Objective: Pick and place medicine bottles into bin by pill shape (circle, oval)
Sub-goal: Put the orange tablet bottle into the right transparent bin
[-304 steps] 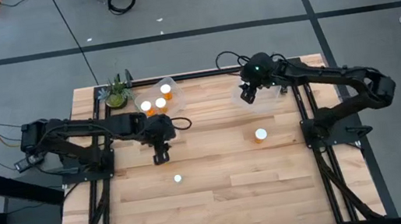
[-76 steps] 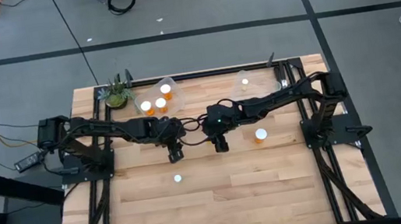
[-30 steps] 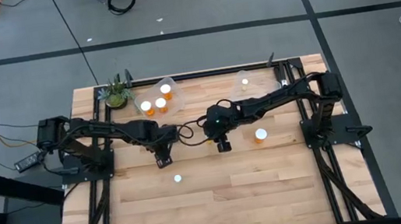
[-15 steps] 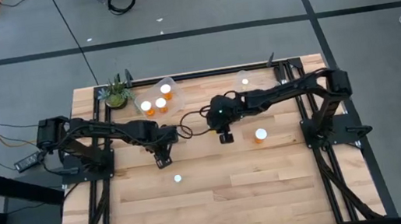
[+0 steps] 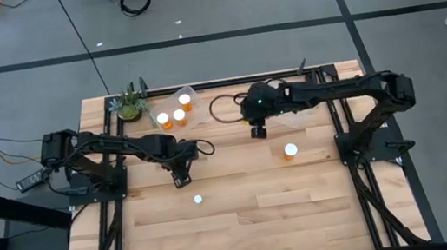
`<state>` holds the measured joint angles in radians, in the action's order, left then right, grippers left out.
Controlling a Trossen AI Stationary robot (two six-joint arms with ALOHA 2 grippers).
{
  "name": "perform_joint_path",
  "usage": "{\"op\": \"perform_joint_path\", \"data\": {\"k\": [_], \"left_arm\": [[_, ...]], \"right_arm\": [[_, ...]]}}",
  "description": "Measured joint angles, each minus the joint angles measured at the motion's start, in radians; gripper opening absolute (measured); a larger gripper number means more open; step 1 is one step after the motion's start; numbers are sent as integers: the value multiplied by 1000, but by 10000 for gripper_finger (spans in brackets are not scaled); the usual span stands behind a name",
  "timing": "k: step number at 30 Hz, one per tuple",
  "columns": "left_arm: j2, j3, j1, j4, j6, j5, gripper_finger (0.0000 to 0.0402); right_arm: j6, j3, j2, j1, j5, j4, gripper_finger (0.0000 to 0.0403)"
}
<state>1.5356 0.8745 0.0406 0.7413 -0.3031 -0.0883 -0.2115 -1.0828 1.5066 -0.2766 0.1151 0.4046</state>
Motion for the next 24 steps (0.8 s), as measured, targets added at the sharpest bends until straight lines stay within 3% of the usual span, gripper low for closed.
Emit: {"op": "perform_joint_path", "data": {"k": [10, 24], "left_arm": [[0, 0, 0, 7, -19, 0, 172], [0, 0, 0, 12, -18, 0, 172]], "right_arm": [[70, 4, -83, -84, 104, 121, 136], [108, 246, -214, -206, 122, -24, 136]]}}
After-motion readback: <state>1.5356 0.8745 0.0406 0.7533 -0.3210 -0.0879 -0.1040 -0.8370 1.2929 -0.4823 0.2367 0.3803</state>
